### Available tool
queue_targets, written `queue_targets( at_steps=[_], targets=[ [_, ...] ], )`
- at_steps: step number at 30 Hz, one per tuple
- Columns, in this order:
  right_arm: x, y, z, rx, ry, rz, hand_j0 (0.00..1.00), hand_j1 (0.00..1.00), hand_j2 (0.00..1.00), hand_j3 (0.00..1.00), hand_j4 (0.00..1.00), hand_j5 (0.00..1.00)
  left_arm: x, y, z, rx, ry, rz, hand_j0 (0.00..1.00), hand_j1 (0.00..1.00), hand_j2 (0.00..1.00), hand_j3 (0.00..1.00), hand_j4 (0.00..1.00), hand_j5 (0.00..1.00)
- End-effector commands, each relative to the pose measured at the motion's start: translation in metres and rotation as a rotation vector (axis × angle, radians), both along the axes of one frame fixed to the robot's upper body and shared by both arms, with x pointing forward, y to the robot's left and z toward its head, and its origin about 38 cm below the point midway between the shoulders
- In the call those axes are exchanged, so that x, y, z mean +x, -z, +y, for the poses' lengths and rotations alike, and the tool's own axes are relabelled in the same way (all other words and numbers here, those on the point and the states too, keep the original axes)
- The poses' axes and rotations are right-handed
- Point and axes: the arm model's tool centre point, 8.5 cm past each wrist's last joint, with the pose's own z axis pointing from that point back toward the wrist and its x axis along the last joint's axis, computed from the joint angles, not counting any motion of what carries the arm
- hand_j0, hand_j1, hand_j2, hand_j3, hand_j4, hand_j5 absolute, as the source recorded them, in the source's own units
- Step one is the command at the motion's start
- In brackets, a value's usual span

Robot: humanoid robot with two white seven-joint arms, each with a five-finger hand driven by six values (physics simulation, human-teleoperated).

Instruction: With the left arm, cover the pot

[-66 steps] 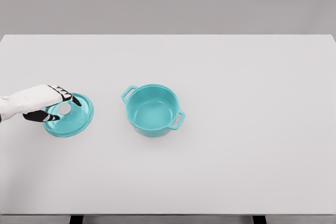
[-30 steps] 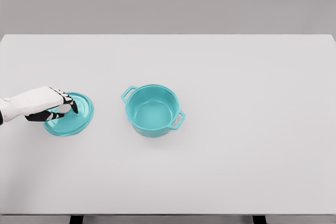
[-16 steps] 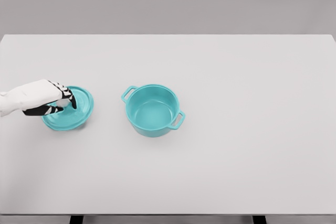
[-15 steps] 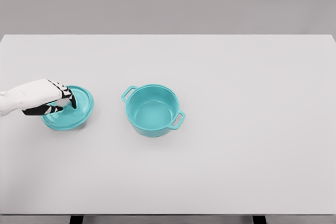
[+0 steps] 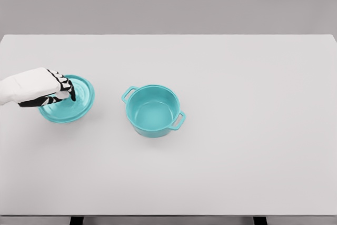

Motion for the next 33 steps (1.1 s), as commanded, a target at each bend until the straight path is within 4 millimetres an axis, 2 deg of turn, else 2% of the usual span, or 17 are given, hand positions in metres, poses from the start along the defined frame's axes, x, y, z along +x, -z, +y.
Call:
queue_targets(
  at_steps=[1, 7, 13, 15, 20, 26, 33],
  targets=[
    [0.0, 0.0, 0.0, 0.0, 0.0, 0.0, 1.0, 1.0, 1.0, 1.0, 1.0, 1.0, -0.002, -0.004, -0.006, -0.001, 0.019, -0.011, 0.52, 0.52, 0.52, 0.52, 0.52, 0.52],
    [0.0, 0.0, 0.0, 0.0, 0.0, 0.0, 1.0, 1.0, 1.0, 1.0, 1.0, 1.0, -0.004, -0.017, -0.02, 0.003, 0.065, -0.051, 0.52, 0.52, 0.52, 0.52, 0.52, 0.52],
    [0.0, 0.0, 0.0, 0.0, 0.0, 0.0, 1.0, 1.0, 1.0, 1.0, 1.0, 1.0, -0.012, -0.033, -0.046, -0.005, 0.144, -0.109, 0.52, 0.52, 0.52, 0.52, 0.52, 0.52],
    [0.0, 0.0, 0.0, 0.0, 0.0, 0.0, 1.0, 1.0, 1.0, 1.0, 1.0, 1.0, -0.011, -0.037, -0.048, -0.003, 0.151, -0.123, 0.52, 0.52, 0.52, 0.52, 0.52, 0.52],
    [0.0, 0.0, 0.0, 0.0, 0.0, 0.0, 1.0, 1.0, 1.0, 1.0, 1.0, 1.0, -0.011, -0.03, -0.059, -0.027, 0.17, -0.113, 0.52, 0.52, 0.52, 0.52, 0.52, 0.52],
    [0.0, 0.0, 0.0, 0.0, 0.0, 0.0, 1.0, 1.0, 1.0, 1.0, 1.0, 1.0, -0.018, -0.02, -0.087, -0.038, 0.249, -0.091, 0.52, 0.52, 0.52, 0.52, 0.52, 0.52],
    [0.0, 0.0, 0.0, 0.0, 0.0, -0.001, 1.0, 1.0, 1.0, 1.0, 1.0, 1.0, -0.014, -0.023, -0.107, -0.072, 0.287, -0.109, 0.52, 0.52, 0.52, 0.52, 0.52, 0.52]
  ],
)
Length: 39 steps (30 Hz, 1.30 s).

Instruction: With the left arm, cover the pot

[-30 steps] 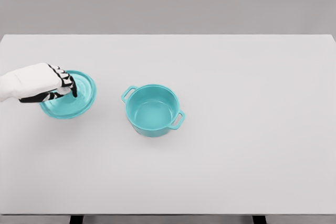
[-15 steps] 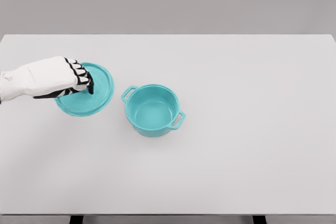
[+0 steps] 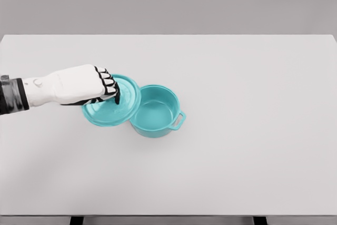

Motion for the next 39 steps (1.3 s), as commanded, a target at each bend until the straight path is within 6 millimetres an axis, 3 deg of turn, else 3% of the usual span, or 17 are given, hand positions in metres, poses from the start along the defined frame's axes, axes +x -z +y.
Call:
queue_targets(
  at_steps=[1, 10, 18, 25, 39],
  targets=[
    [0.0, 0.0, 0.0, 0.0, 0.0, 0.0, 1.0, 1.0, 1.0, 1.0, 1.0, 1.0, 0.0, 0.002, -0.006, -0.018, 0.009, 0.005, 0.52, 0.52, 0.52, 0.52, 0.52, 0.52],
    [0.0, 0.0, 0.0, 0.0, 0.0, 0.0, 1.0, 1.0, 1.0, 1.0, 1.0, 1.0, 0.003, 0.005, -0.026, -0.048, 0.029, -0.018, 0.52, 0.52, 0.52, 0.52, 0.52, 0.52],
    [0.0, 0.0, 0.0, 0.0, 0.0, 0.0, 1.0, 1.0, 1.0, 1.0, 1.0, 1.0, 0.005, 0.016, -0.057, -0.04, 0.087, -0.012, 0.53, 0.53, 0.53, 0.53, 0.53, 0.53],
    [0.0, 0.0, 0.0, 0.0, 0.0, 0.0, 1.0, 1.0, 1.0, 1.0, 1.0, 1.0, 0.011, 0.015, -0.07, -0.063, 0.092, -0.026, 0.53, 0.53, 0.53, 0.53, 0.53, 0.53],
    [0.0, 0.0, 0.0, 0.0, 0.0, -0.001, 1.0, 1.0, 1.0, 1.0, 1.0, 1.0, 0.024, 0.036, -0.092, -0.061, 0.087, 0.005, 0.53, 0.53, 0.53, 0.53, 0.53, 0.53]
  ],
)
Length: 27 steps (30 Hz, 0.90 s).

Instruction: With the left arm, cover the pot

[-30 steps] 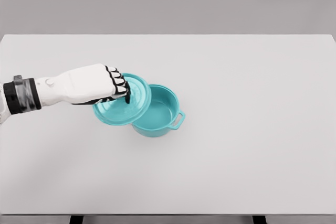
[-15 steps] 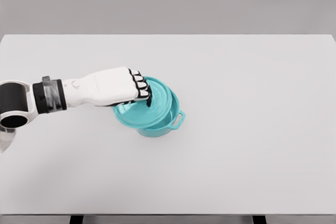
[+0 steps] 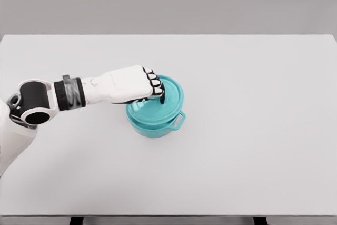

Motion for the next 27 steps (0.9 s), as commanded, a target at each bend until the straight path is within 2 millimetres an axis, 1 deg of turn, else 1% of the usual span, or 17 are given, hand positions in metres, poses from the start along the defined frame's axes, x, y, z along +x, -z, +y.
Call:
queue_targets(
  at_steps=[1, 5, 10, 14, 22, 27],
  targets=[
    [0.0, 0.0, 0.0, 0.0, 0.0, 0.0, 1.0, 1.0, 1.0, 1.0, 1.0, 1.0, 0.0, 0.005, -0.003, 0.0, 0.003, 0.017, 0.53, 0.53, 0.53, 0.53, 0.53, 0.53],
    [0.001, 0.0, 0.0, 0.0, 0.0, -0.001, 1.0, 1.0, 1.0, 1.0, 1.0, 1.0, 0.002, 0.013, -0.002, 0.01, -0.002, 0.04, 0.53, 0.53, 0.53, 0.53, 0.53, 0.53],
    [0.0, 0.0, 0.0, 0.0, 0.0, -0.001, 1.0, 1.0, 1.0, 1.0, 1.0, 1.0, 0.005, 0.018, -0.006, 0.011, -0.01, 0.046, 0.54, 0.54, 0.54, 0.54, 0.54, 0.54],
    [0.001, 0.0, 0.0, 0.0, 0.0, -0.001, 1.0, 1.0, 1.0, 1.0, 1.0, 1.0, 0.008, 0.022, -0.003, 0.015, -0.022, 0.059, 0.54, 0.54, 0.54, 0.54, 0.54, 0.54],
    [0.001, 0.0, 0.0, 0.0, 0.0, -0.001, 1.0, 1.0, 1.0, 1.0, 1.0, 1.0, 0.009, 0.025, -0.007, 0.017, -0.02, 0.062, 0.55, 0.55, 0.55, 0.55, 0.55, 0.55],
    [0.0, 0.0, 0.0, 0.0, 0.0, -0.001, 1.0, 1.0, 1.0, 1.0, 1.0, 1.0, 0.012, 0.026, -0.003, 0.021, -0.032, 0.068, 0.56, 0.56, 0.56, 0.56, 0.56, 0.56]
  ],
)
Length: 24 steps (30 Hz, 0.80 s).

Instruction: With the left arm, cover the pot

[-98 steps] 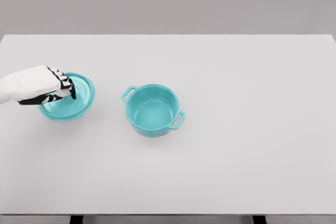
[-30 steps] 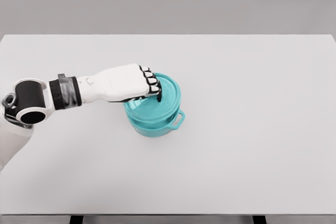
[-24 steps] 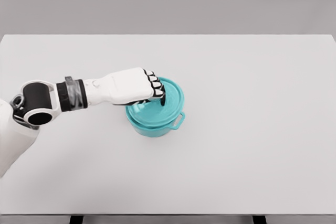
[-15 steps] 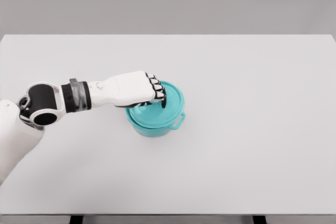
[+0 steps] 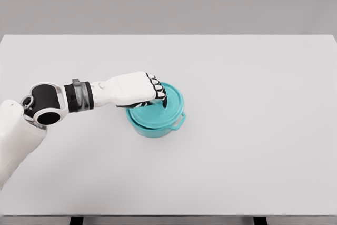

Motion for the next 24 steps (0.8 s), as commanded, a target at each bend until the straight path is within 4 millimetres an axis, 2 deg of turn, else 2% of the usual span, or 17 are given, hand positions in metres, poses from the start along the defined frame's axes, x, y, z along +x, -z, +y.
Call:
queue_targets(
  at_steps=[1, 18, 24],
  targets=[
    [-0.0012, -0.0001, 0.0001, 0.0, 0.0, 0.002, 1.0, 1.0, 1.0, 1.0, 1.0, 1.0, 0.0017, 0.0012, 0.0016, 0.0, -0.007, 0.006, 0.56, 0.56, 0.56, 0.56, 0.56, 0.56],
    [-0.0012, -0.0001, 0.0001, 0.0, 0.0, 0.002, 1.0, 1.0, 1.0, 1.0, 1.0, 1.0, 0.0011, -0.0005, 0.001, -0.006, -0.004, 0.004, 0.57, 0.57, 0.57, 0.57, 0.57, 0.57],
    [-0.0012, -0.0001, 0.0001, 0.0, 0.0, 0.002, 1.0, 1.0, 1.0, 1.0, 1.0, 1.0, 0.0018, 0.0002, 0.0034, -0.004, -0.01, 0.006, 0.63, 0.63, 0.63, 0.63, 0.63, 0.63]
  ],
)
